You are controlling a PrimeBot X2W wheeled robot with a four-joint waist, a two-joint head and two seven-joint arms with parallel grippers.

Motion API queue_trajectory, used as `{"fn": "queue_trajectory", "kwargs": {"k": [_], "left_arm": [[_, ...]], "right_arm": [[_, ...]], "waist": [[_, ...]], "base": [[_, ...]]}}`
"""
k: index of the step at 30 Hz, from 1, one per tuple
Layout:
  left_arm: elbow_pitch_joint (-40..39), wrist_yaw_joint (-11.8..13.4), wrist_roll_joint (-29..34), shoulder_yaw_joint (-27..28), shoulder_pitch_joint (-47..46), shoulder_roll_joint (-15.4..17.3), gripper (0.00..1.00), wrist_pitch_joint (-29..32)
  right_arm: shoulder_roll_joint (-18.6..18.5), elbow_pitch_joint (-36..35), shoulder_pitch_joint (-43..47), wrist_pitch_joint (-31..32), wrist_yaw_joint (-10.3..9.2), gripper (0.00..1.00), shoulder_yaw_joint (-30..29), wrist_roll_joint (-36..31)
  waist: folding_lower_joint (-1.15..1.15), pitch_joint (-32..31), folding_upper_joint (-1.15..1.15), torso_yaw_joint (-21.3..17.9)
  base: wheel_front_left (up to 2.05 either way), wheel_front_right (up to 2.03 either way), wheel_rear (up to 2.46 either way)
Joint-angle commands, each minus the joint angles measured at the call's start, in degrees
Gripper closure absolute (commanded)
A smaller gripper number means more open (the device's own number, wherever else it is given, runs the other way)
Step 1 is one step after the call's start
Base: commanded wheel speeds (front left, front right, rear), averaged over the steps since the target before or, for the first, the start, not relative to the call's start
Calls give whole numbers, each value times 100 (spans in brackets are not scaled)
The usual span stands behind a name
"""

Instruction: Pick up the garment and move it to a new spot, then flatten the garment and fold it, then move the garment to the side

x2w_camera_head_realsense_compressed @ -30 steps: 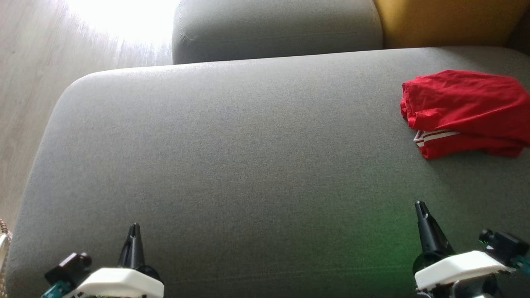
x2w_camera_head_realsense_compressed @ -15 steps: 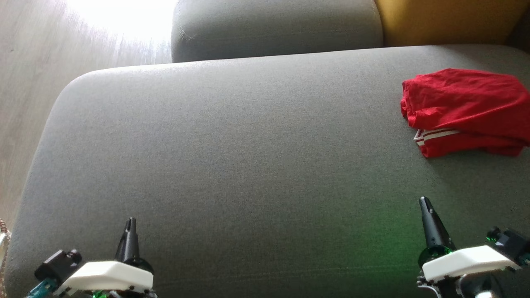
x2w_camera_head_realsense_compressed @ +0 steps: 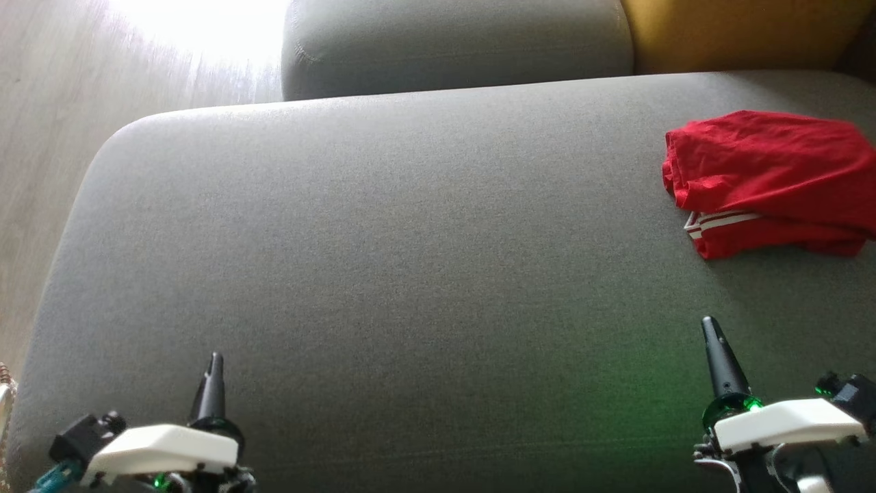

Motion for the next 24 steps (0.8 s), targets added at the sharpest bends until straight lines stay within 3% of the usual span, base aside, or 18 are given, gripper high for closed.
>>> {"fn": "queue_trajectory", "kwargs": {"k": [1, 24], "left_arm": [[-138, -93, -198, 203, -395, 102, 100, 34], [32, -375, -1650, 469, -705, 103, 100, 393]], "right_arm": [[-84, -176, -335, 48, -1, 100, 40, 203], [-82, -137, -516, 416, -2, 100, -66, 1661]], "waist": [[0, 4, 0, -1], [0, 55, 0, -12]], "base": [[0, 0, 0], [0, 0, 0]]}}
